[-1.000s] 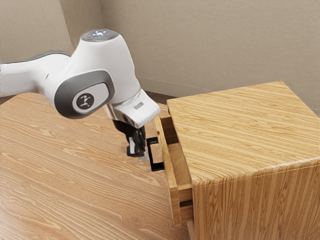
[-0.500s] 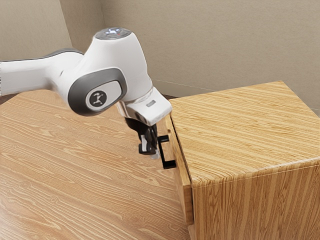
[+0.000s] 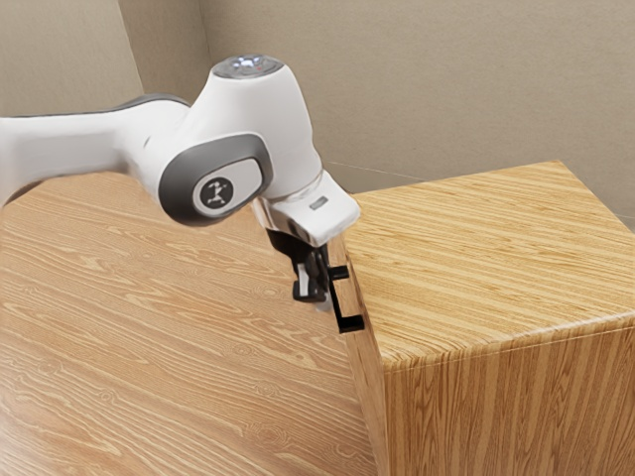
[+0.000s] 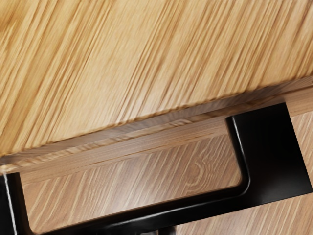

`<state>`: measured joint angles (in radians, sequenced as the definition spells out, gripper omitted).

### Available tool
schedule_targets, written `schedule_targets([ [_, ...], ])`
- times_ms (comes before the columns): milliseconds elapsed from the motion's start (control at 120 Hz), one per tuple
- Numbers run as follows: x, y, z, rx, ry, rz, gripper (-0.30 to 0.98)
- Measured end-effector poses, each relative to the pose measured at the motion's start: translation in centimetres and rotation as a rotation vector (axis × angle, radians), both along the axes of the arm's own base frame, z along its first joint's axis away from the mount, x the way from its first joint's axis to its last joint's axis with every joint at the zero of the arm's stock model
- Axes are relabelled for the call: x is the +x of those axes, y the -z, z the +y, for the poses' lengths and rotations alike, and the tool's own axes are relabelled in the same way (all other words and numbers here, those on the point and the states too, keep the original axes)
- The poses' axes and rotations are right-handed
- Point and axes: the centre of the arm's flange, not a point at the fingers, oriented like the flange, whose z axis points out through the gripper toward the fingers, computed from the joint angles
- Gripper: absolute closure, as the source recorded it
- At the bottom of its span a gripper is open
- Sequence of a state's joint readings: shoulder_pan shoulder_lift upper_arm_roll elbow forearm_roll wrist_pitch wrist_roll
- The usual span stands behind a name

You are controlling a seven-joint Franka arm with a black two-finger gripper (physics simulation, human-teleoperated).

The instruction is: Push the drawer handle with one arm to close the drawer

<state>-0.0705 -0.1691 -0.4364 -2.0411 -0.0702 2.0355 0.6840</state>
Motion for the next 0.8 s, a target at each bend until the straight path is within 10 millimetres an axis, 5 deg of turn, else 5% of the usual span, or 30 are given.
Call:
schedule_targets([
  [133, -3.9, -2.6, 0.5, 0.028, -0.01, -0.061, 0.76],
  [258, -5.9, -5.6, 2.5, 0.019, -0.118, -0.066, 0.48],
  [333, -4.1, -8.4, 4.3, -0.033, -0.234, -0.066, 0.34],
  [400, 0.1, -11.0, 5.9, -0.095, -0.331, -0.056, 0.25],
  [508, 3.9, -15.4, 13.3, -0.17, -0.523, -0.063, 0.15],
  [600, 4.8, -16.2, 17.9, -0.176, -0.655, -0.041, 0.1],
  [800, 6.0, -14.3, 19.2, -0.138, -0.796, 0.024, 0.04],
])
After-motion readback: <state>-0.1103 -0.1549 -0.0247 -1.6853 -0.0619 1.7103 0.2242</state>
